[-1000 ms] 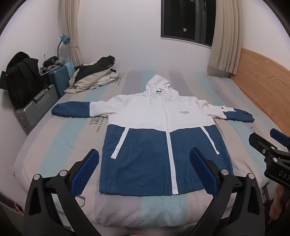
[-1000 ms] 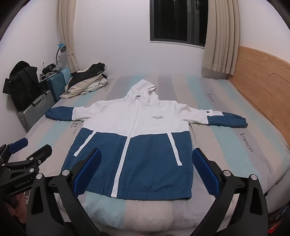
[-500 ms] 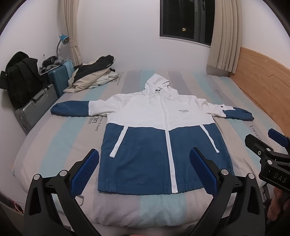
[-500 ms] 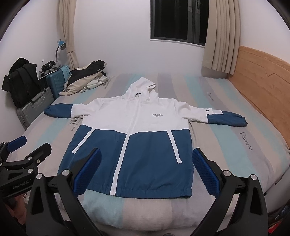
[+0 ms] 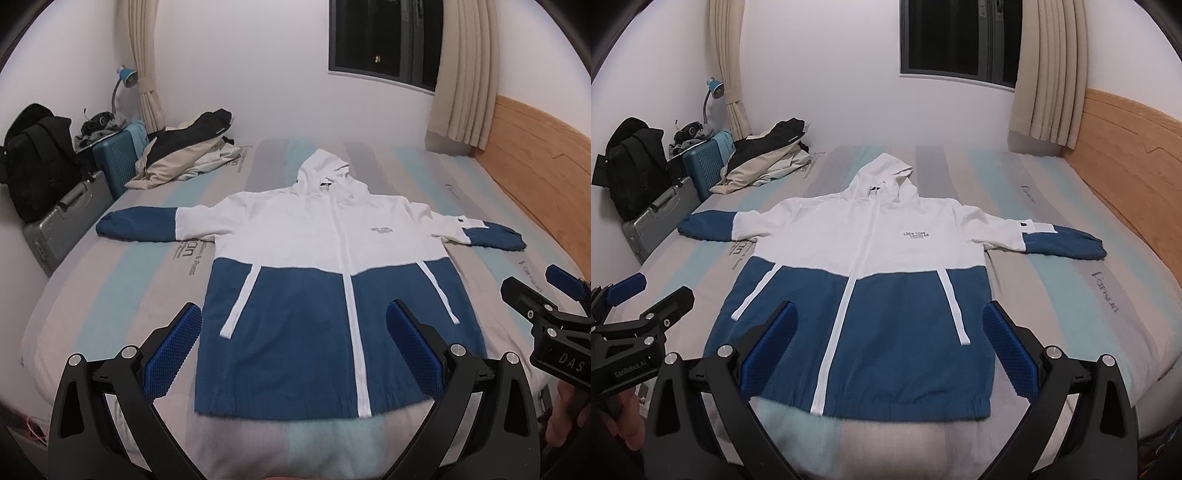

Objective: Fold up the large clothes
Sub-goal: 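Move the right tool to the blue sleeve cuff and open its fingers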

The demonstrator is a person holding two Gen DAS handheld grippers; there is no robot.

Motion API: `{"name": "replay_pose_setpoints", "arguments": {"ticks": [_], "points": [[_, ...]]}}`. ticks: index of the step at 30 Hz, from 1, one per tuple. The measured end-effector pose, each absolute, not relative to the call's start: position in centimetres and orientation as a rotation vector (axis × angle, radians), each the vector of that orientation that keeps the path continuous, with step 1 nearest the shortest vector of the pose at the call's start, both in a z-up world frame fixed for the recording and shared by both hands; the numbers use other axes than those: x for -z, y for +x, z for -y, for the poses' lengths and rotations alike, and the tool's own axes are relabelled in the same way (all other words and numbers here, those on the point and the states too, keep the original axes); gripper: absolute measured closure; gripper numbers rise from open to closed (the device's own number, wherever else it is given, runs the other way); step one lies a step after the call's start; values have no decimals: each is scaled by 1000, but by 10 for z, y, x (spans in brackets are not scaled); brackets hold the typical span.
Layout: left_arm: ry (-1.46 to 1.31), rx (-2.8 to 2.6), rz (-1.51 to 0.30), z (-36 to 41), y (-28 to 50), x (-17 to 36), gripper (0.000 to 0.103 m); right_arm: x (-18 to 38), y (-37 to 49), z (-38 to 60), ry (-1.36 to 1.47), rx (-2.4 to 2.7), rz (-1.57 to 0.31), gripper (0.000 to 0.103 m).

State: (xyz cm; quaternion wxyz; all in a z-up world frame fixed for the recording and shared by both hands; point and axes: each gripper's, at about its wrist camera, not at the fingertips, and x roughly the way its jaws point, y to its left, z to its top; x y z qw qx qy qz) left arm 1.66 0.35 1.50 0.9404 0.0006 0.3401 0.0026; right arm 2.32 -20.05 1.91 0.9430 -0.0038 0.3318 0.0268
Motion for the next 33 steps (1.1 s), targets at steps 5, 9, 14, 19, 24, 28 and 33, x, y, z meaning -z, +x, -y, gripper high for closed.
{"name": "replay_pose_setpoints", "arguments": {"ticks": [5, 9, 14, 19, 24, 28, 33], "points": [[-14, -18, -720, -11, 80, 8, 6, 4, 87, 199, -3, -59, -700, 7], [-13, -66, -709, -17, 127, 7, 6, 10, 135, 203, 9, -67, -758, 7], [-66, -83, -737, -19, 164, -16, 6, -11, 176, 211, -11, -63, -800, 7], [-74, -108, -798, -12, 200, -34, 6, -35, 217, 228, -29, -63, -839, 7], [-48, -141, -860, -4, 235, -44, 6, -47, 255, 247, -30, -59, -891, 7], [-64, -136, -894, -7, 274, -53, 6, -51, 293, 255, -45, -35, -926, 7], [-31, -105, -925, -17, 340, -40, 6, -53, 345, 268, -7, 27, -951, 7]]}}
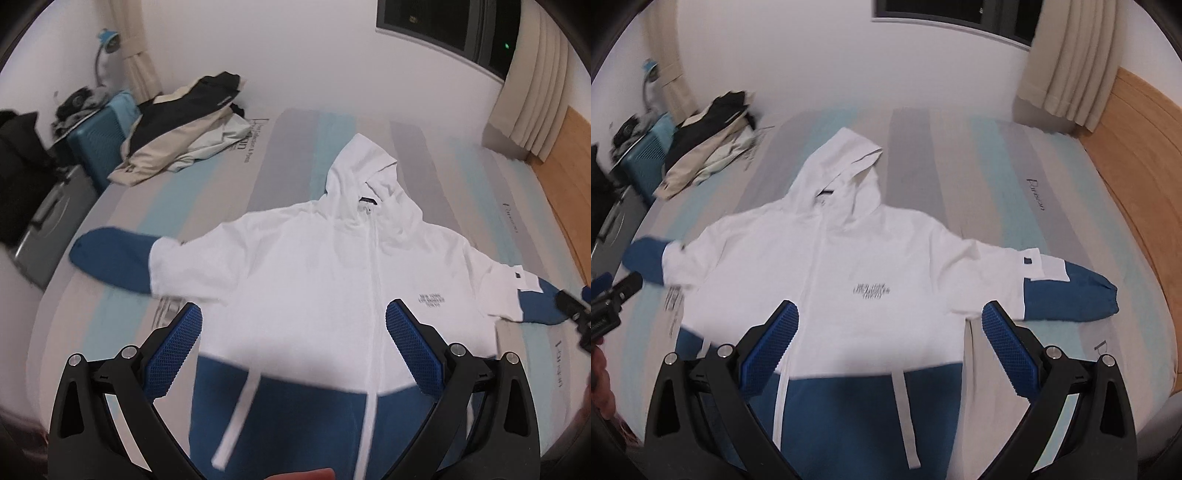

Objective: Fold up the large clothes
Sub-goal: 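Move the right tool to the blue sleeve cuff and open its fingers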

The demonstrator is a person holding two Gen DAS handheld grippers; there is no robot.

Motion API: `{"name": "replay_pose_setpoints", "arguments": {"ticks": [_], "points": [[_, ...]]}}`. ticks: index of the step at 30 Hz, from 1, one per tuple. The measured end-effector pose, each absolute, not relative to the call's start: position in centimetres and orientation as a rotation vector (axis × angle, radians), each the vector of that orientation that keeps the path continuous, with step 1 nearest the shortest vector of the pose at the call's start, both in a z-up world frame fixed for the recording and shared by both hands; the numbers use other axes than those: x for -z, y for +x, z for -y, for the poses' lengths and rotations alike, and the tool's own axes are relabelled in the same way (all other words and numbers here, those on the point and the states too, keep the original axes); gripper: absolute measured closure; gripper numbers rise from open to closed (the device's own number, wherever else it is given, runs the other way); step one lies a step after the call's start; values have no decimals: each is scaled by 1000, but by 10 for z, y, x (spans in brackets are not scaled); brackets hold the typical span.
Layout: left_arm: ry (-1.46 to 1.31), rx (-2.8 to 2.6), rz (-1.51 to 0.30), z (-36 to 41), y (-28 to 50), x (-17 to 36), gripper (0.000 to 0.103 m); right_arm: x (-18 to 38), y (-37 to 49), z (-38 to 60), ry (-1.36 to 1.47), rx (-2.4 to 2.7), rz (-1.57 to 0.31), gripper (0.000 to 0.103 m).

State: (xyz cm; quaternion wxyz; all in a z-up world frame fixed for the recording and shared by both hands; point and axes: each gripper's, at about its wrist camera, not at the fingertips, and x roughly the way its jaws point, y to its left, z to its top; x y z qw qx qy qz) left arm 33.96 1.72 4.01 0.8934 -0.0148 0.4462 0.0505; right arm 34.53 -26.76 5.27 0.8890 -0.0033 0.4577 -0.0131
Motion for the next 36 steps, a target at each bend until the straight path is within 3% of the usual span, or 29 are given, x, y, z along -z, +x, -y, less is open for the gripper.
{"name": "replay_pose_setpoints", "arguments": {"ticks": [8, 20, 36], "points": [[3, -73, -1013, -25, 423, -15, 6, -35, 419, 312, 6, 139, -1026, 7], [17, -85, -1125, 18, 501, 45, 6, 24, 473, 508, 70, 257, -1124, 7], [-36, -192, -1223, 56, 536, 147, 6, 135, 447, 778, 227, 438, -1286, 7]]}}
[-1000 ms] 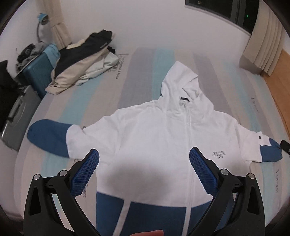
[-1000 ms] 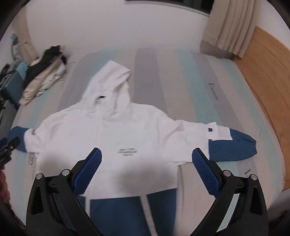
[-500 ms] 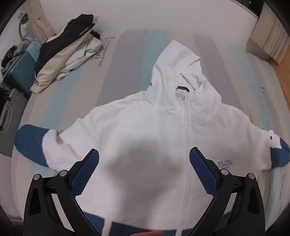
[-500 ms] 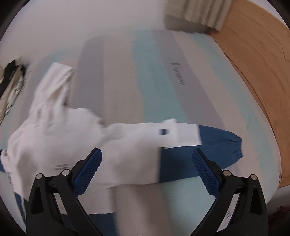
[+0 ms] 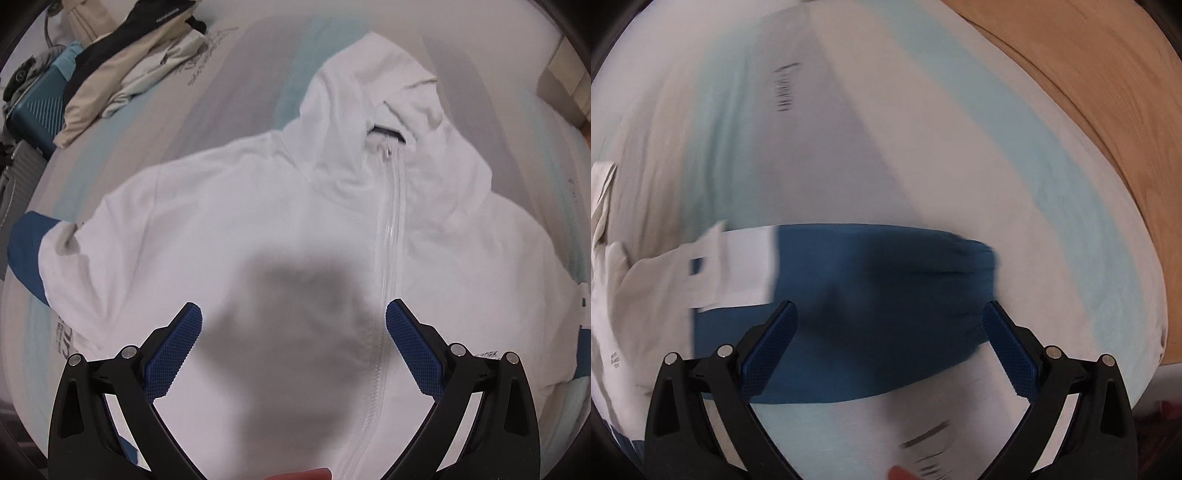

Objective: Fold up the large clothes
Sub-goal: 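Move the right tool to the blue sleeve cuff and open its fingers, then close the right gripper on the blue sleeve cuff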

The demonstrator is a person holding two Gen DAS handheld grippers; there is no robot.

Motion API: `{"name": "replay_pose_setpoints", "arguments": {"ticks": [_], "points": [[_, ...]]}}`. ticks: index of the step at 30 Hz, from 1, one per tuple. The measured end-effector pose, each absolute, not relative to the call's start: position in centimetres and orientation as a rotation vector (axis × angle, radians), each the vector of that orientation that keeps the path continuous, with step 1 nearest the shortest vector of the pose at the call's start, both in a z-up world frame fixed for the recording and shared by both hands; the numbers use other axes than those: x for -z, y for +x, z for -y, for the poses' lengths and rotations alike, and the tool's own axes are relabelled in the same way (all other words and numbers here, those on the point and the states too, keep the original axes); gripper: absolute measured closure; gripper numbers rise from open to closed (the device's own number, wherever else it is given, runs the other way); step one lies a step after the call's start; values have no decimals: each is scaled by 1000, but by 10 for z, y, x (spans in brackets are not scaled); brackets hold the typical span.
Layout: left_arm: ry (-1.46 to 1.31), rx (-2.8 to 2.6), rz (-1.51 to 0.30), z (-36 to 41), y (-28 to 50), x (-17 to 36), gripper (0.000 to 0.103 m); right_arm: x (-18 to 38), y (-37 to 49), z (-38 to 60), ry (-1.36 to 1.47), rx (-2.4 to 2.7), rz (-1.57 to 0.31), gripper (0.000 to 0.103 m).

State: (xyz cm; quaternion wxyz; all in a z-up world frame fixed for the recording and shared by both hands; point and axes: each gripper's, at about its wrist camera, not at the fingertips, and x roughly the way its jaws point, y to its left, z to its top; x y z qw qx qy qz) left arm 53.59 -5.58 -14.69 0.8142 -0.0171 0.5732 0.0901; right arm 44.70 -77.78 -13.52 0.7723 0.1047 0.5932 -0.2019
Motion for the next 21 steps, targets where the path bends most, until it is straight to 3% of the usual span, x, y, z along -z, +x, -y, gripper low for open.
{"name": "replay_pose_setpoints", "arguments": {"ticks": [10, 16, 21], "points": [[-28, -214, -1272, 69, 535, 164, 6, 160, 414, 850, 386, 358, -1307, 12], [5, -193, -1287, 86, 534, 163, 6, 168, 427, 850, 373, 267, -1336, 27], [63, -141, -1273, 101, 528, 149, 6, 178, 432, 852, 379, 224, -1356, 49]]}}
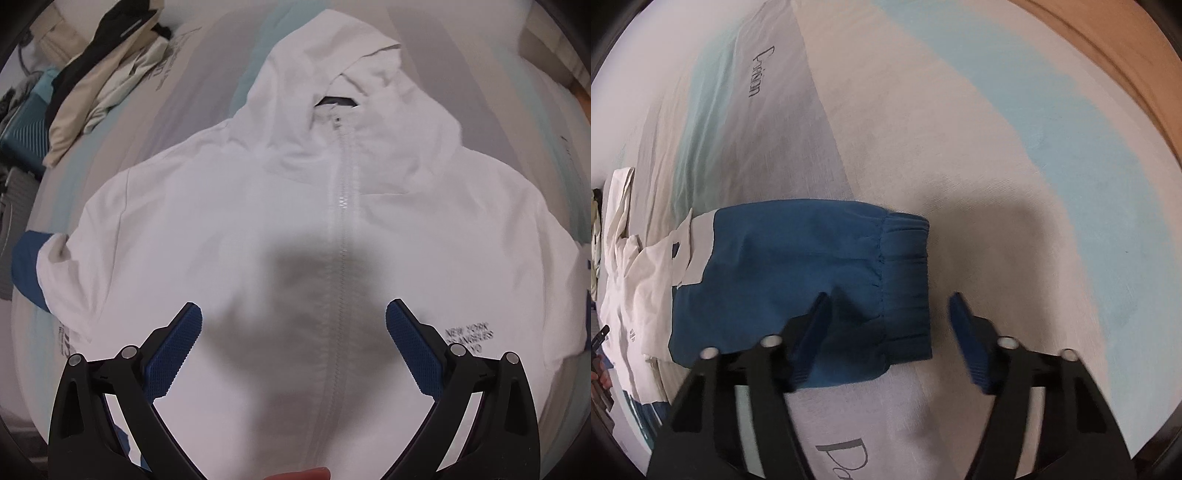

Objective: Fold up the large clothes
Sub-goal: 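Close the right gripper on the blue sleeve cuff, then lift the cuff with the right gripper and carry it across the jacket body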

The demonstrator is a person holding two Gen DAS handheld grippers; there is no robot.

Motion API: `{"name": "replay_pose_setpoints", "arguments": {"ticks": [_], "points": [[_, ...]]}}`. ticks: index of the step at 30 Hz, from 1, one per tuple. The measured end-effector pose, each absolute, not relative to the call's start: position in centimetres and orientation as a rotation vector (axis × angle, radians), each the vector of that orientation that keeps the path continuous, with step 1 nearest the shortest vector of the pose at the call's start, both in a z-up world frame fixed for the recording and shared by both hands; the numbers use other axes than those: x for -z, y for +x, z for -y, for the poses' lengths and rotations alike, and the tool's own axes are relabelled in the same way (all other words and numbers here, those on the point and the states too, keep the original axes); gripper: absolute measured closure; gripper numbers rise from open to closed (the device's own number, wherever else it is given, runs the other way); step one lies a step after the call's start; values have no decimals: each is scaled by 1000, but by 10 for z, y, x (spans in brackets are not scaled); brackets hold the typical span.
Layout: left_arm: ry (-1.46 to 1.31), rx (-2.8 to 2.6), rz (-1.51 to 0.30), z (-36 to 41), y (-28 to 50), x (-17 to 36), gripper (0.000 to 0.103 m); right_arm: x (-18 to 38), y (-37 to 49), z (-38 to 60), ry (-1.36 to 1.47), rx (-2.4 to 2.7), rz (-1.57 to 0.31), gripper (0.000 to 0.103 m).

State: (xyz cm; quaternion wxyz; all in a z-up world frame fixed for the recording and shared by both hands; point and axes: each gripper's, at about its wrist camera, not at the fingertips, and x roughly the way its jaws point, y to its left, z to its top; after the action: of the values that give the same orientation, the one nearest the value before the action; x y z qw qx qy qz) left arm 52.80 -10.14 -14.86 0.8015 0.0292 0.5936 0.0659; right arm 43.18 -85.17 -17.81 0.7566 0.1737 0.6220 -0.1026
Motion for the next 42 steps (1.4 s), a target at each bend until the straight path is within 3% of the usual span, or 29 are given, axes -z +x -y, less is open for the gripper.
{"name": "replay_pose_setpoints", "arguments": {"ticks": [4, 5, 10, 15, 18, 30, 42], "points": [[74, -133, -1262, 106, 522, 134, 6, 190, 434, 858, 412, 208, -1372, 49], [76, -135, -1260, 107, 520, 132, 6, 193, 432, 860, 428, 211, -1375, 43], [85, -143, -1270, 110, 515, 122, 6, 201, 428, 860, 468, 196, -1386, 38], [76, -154, -1282, 108, 514, 111, 6, 197, 426, 869, 535, 228, -1388, 65], [79, -165, -1288, 107, 512, 102, 6, 191, 427, 868, 540, 226, -1402, 72], [70, -183, -1256, 99, 492, 49, 6, 103, 416, 834, 534, 141, -1316, 74], [65, -155, -1204, 72, 476, 24, 6, 16, 447, 704, 371, 16, -1229, 74]]}}
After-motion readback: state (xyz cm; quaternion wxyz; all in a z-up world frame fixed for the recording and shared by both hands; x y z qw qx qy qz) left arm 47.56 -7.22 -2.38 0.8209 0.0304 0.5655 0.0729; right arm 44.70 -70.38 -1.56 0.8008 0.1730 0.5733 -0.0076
